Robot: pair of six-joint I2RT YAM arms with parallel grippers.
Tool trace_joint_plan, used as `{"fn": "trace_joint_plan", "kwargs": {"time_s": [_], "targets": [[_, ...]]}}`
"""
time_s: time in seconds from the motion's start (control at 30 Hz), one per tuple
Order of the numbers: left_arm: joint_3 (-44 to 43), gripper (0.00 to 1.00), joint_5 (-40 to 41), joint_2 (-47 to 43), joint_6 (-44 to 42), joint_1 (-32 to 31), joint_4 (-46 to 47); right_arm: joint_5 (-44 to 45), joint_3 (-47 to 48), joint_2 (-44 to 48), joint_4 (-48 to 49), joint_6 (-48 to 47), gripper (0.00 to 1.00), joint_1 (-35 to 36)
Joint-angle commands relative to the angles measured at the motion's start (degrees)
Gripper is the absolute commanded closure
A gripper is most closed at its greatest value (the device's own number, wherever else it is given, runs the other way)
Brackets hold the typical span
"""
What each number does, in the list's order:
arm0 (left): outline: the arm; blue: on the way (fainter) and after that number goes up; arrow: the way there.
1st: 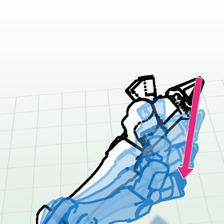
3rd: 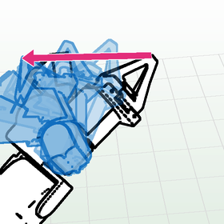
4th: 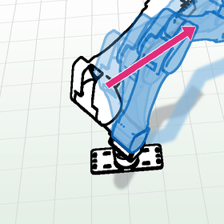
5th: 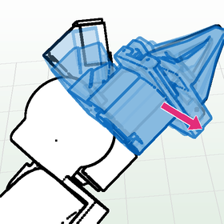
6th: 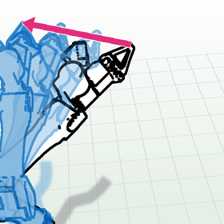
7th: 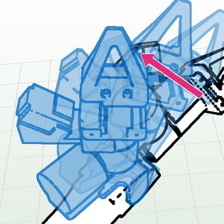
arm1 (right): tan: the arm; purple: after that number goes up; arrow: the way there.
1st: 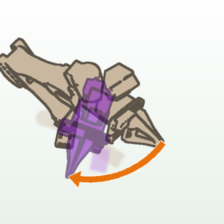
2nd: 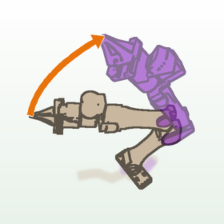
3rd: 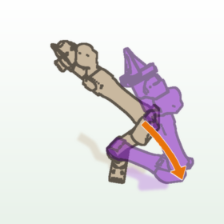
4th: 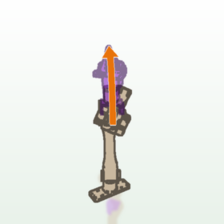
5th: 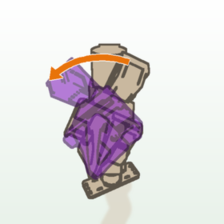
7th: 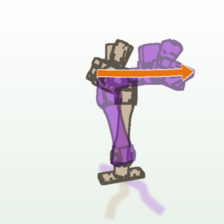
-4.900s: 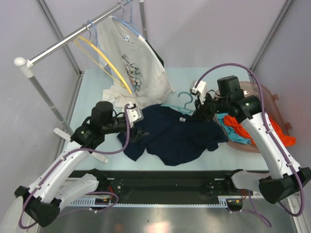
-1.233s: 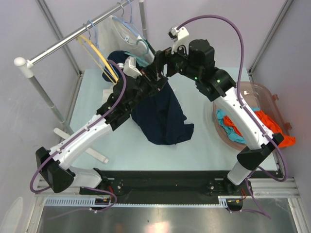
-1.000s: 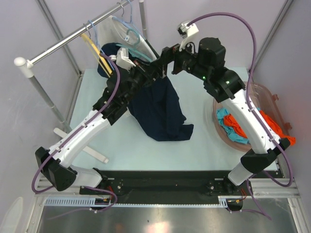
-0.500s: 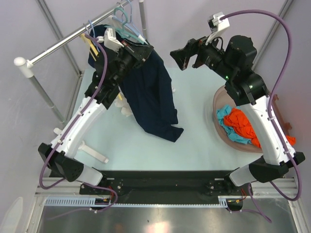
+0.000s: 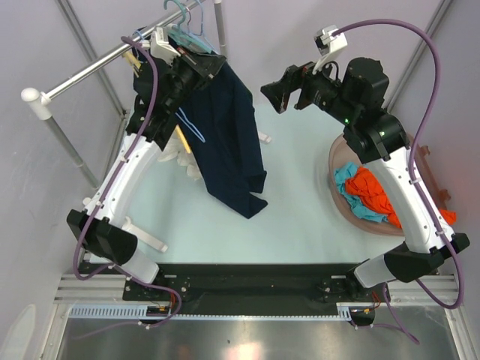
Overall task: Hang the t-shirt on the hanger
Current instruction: Place the hanger at the clothesline.
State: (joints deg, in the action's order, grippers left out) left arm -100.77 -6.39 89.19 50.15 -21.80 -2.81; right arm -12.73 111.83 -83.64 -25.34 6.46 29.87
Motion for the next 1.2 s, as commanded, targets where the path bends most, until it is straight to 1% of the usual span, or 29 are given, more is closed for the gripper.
{"fn": "trace_joint_plan", "kwargs": {"time_s": [0.0,0.23,0.4,0.83,0.87,0.9,0.93,0.97,1.0,1.03,1.1,1.13,1.17], "targets": [[-5.31,1.0,-2.22,0.63,-1.29,2.29,6.06,-0.54,-0.3,2.34,1.97,0.48,0.0,-0.25],[-4.7,1.0,-3.01,1.6,0.12,4.66,6.32,-0.71,-1.0,2.34,2.14,0.4,0.0,-0.42],[-3.38,1.0,-3.01,1.43,1.88,5.19,6.41,-1.07,-1.44,2.42,2.23,0.57,0.01,-0.34],[4.17,1.0,-1.61,-1.73,5.66,5.37,5.53,-1.68,-2.14,2.95,2.14,0.22,0.0,-0.34],[4.44,0.98,-1.34,-1.91,5.66,5.37,5.62,-1.68,-2.23,3.04,2.05,0.13,0.0,-0.25],[4.7,0.95,-1.17,-2.09,5.57,5.45,5.62,-1.77,-2.23,2.95,2.14,0.22,0.0,-0.34],[5.14,0.83,-0.99,-2.26,5.48,5.37,5.8,-1.77,-2.41,2.95,2.14,0.31,0.0,-0.34],[5.15,0.79,-1.16,-2.44,4.7,5.37,6.06,-2.03,-2.49,2.95,2.05,0.31,0.0,-0.34],[5.15,0.73,-1.43,-2.44,4.17,5.37,6.67,-2.03,-2.58,3.04,2.14,0.22,0.0,-0.34],[5.15,0.58,-1.69,-2.44,3.82,5.37,7.11,-2.03,-2.67,3.21,2.14,0.22,0.0,-0.34],[5.06,0.51,-2.75,-2.88,2.15,5.37,8.69,-2.12,-2.85,3.3,1.97,0.22,0.0,-0.34],[5.15,0.43,-2.92,-3.05,1.54,5.37,9.13,-2.12,-2.93,3.39,1.96,0.05,0.0,-0.34],[5.06,0.39,-3.71,-3.58,0.48,5.28,9.57,-2.03,-3.11,3.48,1.88,0.05,0.0,-0.25]]}}
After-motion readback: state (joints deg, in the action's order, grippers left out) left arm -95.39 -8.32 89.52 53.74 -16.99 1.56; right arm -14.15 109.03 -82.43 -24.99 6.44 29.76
